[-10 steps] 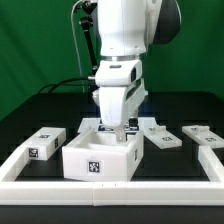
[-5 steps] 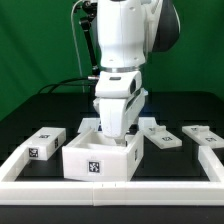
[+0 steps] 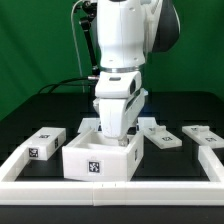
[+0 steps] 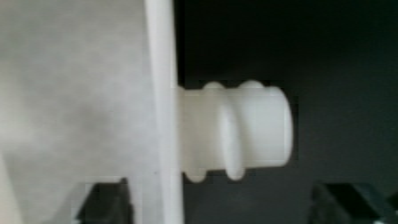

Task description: Assemble cabinet

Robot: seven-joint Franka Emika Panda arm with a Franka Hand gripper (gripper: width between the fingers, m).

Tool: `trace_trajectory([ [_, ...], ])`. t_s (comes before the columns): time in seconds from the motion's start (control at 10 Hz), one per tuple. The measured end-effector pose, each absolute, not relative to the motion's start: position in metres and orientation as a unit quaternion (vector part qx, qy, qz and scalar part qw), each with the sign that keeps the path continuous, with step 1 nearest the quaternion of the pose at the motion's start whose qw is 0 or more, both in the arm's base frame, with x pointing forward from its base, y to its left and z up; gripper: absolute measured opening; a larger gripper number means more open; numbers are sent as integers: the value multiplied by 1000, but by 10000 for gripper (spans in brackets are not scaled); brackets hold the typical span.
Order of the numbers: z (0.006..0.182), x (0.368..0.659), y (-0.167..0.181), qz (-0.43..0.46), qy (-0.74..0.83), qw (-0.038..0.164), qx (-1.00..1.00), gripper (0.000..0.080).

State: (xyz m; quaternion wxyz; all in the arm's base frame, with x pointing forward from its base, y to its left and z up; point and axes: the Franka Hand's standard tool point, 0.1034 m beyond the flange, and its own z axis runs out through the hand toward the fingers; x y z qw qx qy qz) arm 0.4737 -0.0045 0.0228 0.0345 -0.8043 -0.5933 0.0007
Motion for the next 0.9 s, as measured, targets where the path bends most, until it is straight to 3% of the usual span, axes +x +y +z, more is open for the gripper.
trace_trajectory([
  [0.1,23,474,-5,1,-593,34,-804,209],
  [0.2,23,474,-5,1,-593,34,-804,209],
  [0.3,23,474,-5,1,-593,34,-804,57],
  [0.9,24,475,-5,-2,-593,32,-804,36],
])
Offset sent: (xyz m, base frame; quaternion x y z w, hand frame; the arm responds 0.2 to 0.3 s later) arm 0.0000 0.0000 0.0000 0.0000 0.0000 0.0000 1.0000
